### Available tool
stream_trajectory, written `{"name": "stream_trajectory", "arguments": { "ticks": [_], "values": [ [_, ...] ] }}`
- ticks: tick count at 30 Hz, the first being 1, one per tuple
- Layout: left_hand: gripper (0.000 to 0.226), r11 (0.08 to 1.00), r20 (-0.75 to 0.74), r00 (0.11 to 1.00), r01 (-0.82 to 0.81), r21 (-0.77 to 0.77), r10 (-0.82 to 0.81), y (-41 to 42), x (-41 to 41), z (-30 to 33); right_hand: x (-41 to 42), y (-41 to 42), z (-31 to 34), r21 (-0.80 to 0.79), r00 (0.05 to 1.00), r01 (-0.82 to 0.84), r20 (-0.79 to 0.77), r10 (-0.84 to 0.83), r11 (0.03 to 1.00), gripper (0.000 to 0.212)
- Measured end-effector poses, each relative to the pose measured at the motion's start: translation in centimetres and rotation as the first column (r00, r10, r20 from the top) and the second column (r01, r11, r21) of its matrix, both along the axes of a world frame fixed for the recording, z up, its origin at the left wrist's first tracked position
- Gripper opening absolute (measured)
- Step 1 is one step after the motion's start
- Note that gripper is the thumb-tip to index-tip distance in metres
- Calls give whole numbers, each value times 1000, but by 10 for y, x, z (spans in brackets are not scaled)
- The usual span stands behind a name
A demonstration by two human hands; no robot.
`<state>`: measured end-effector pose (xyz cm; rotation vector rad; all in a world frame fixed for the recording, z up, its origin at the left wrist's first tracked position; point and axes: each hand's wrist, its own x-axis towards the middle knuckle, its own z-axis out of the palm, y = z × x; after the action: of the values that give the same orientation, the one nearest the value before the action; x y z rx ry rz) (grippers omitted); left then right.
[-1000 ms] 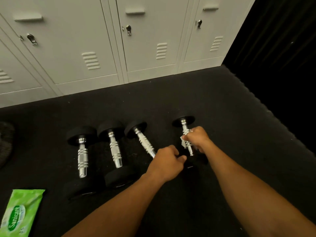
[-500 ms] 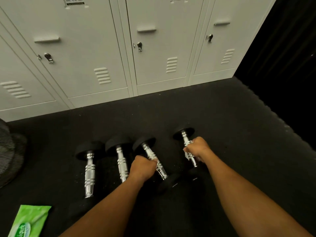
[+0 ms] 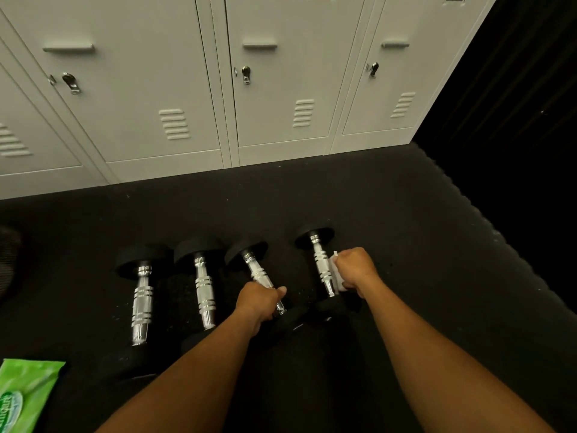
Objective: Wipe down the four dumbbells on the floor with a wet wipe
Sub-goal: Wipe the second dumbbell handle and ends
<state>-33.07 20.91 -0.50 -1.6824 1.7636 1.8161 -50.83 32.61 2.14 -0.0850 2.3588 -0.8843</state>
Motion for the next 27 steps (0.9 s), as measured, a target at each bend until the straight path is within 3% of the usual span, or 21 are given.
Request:
{"name": "stream_trajectory", "arguments": {
  "ticks": [9,20,27],
  "values": [
    [57,998,-15,998,-55,42,56,15,1,-7,10,17,16,-47,999,14,-51,-17,999,21],
    [53,991,-27,992,-125,52,126,22,6,-9,25,30,22,-86,990,-31,-139,19,996,23],
    [45,1000,12,1000,-3,-10,3,37,31,-10,50,20,35,-167,973,-165,-188,133,972,24]
  ]
}}
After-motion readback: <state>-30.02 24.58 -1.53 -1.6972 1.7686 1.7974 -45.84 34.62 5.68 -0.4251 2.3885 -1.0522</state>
